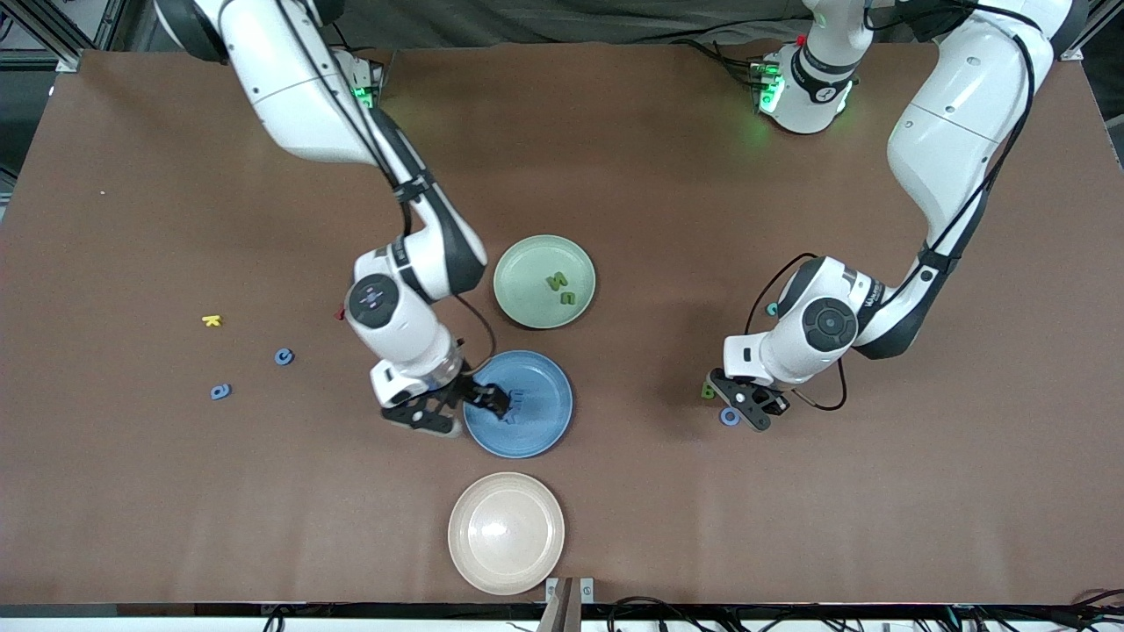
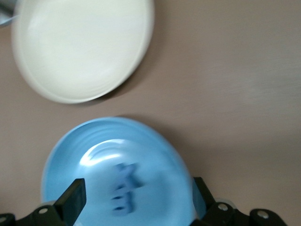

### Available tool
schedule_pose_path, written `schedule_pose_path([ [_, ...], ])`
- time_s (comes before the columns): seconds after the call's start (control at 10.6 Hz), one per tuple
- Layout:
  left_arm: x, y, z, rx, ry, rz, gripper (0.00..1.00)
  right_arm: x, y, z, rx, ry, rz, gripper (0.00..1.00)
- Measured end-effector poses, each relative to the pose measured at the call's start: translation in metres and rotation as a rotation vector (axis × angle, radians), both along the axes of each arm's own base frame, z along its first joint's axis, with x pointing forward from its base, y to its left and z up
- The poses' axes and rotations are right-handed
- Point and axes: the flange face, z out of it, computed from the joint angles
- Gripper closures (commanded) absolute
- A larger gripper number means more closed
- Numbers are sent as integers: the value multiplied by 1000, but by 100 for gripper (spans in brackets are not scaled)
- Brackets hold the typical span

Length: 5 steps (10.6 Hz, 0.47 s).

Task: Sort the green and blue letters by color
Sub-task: 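Drop the blue x on the blue plate while the left gripper grasps green p, then place the green p on the green plate while the right gripper grasps blue e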

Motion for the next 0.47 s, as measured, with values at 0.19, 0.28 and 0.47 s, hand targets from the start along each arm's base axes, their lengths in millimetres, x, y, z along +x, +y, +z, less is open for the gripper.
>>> schedule_pose_path([
  [0.19,1,1,2,0,-2,2,100,23,-72,6,-18,90,-65,0],
  [0.28,0,0,6,5,1,2,100,32,-113,9,-27,141,-86,0],
  [0.47,-9,-20,24,10,29,26,100,44,-194,15,-31,191,-120,0],
])
